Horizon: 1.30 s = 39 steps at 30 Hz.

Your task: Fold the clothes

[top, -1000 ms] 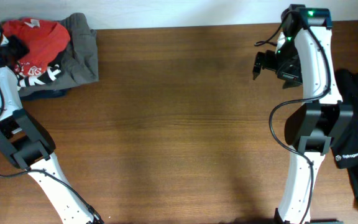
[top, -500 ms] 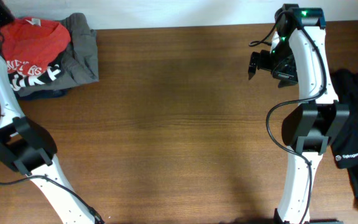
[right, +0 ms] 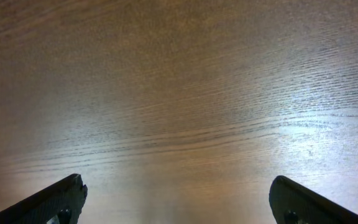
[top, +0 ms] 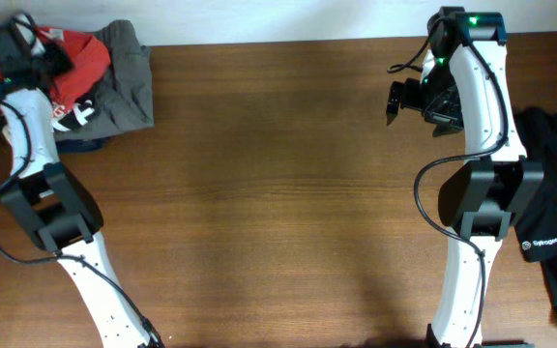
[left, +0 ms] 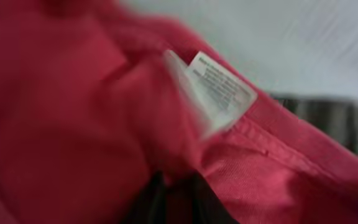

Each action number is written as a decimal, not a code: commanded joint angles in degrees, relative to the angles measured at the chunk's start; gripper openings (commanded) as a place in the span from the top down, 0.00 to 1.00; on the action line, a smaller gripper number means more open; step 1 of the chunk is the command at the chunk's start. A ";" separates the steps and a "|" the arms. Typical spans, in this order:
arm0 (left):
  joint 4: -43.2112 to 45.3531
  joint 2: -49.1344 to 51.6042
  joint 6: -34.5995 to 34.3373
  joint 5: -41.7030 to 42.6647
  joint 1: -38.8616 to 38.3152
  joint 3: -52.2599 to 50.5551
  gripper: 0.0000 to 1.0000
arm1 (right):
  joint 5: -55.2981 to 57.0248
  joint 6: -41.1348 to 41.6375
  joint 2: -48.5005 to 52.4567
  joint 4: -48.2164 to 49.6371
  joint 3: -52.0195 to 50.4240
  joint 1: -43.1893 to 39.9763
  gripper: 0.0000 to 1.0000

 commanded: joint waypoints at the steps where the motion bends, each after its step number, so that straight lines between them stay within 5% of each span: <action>1: -0.07 0.59 0.92 3.10 0.26 -0.46 0.79 | -0.28 0.20 -0.55 -0.26 -0.13 0.26 0.01; 13: 9.38 -8.87 1.36 0.20 0.28 5.88 0.79 | -0.28 0.20 -0.55 -0.26 -0.13 0.26 0.01; 20: 8.94 -5.25 9.92 -7.69 1.16 5.64 0.79 | -0.31 0.22 -0.55 -0.28 -0.11 0.26 0.01; 25: 8.83 0.79 10.05 -7.80 3.74 5.62 0.74 | -0.33 0.22 -0.55 -0.28 -0.13 0.33 0.01; 33: 6.03 5.99 10.03 -7.65 5.29 5.62 0.50 | -0.68 0.22 -0.55 -0.31 -0.13 0.33 0.01; 35: 6.03 5.77 10.03 -7.54 5.27 5.75 0.37 | -0.72 0.24 -0.55 -0.28 -0.11 0.31 0.01; 37: 5.66 3.56 10.03 -5.44 5.11 6.12 0.06 | -0.72 1.11 -0.57 -0.28 -0.11 0.31 0.02; 39: 6.29 0.63 10.03 -0.74 5.01 6.12 0.01 | -0.70 2.43 -0.57 -0.28 -0.11 0.31 0.01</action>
